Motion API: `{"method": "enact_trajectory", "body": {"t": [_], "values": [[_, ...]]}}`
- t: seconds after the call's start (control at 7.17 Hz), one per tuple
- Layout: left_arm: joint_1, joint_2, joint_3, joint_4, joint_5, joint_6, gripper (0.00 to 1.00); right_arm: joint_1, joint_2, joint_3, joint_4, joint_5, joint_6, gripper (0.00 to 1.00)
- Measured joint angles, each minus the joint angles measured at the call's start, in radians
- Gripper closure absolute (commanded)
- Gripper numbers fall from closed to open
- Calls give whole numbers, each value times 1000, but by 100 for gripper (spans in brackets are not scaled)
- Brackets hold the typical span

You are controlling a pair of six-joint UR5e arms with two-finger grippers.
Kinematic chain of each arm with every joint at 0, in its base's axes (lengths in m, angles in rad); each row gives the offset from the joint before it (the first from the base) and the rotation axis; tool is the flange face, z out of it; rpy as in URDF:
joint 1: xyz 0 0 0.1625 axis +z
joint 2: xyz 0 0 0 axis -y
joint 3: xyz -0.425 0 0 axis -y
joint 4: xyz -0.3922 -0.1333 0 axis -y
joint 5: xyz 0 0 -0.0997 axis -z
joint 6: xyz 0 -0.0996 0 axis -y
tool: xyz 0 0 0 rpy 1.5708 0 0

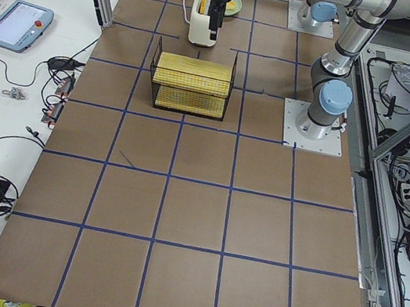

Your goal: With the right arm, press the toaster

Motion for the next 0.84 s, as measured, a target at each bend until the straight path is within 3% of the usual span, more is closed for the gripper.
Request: {"method": "enact_trajectory", "body": {"t": [0.84], "values": [[0, 0, 0, 1, 0, 0, 0, -11, 1, -20, -13, -1, -12, 0]]}}
